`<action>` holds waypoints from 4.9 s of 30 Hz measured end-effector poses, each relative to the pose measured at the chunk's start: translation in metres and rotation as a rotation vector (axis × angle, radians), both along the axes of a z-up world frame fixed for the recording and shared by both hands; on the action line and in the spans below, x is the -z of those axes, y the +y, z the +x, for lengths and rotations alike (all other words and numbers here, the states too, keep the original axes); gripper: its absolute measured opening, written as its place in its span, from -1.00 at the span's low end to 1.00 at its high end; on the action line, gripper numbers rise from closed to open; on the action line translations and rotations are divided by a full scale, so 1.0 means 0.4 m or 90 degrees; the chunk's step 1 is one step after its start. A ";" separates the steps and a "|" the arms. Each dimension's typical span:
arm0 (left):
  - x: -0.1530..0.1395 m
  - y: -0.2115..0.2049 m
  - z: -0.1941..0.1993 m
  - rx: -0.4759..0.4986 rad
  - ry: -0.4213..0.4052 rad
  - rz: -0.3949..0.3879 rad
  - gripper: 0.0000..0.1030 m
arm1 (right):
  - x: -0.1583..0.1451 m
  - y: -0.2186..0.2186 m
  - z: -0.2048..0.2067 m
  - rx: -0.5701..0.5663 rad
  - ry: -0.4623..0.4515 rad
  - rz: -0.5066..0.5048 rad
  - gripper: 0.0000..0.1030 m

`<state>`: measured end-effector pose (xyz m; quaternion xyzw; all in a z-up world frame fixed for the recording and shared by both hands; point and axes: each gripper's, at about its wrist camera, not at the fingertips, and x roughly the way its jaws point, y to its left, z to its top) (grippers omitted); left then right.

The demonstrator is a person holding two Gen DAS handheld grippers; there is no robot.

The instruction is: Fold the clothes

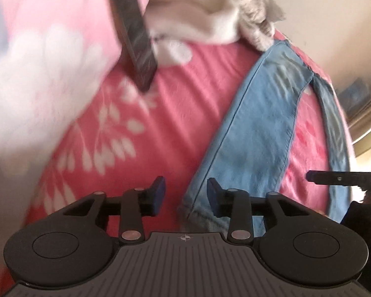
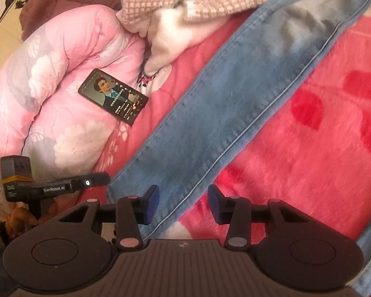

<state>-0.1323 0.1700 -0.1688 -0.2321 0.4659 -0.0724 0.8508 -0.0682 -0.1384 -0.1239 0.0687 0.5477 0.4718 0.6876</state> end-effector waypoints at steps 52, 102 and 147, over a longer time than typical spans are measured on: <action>0.072 -0.378 0.517 0.382 -0.059 0.154 -0.44 | 0.030 0.028 0.674 0.170 -0.289 -0.153 -0.39; 0.083 -0.244 0.490 0.274 0.072 0.062 -0.36 | 0.056 0.023 0.389 -0.030 -0.277 -0.165 -0.48; 0.136 -0.383 0.948 0.271 -0.109 -0.048 -0.36 | -0.035 -0.032 1.289 0.280 -0.254 -0.182 -0.14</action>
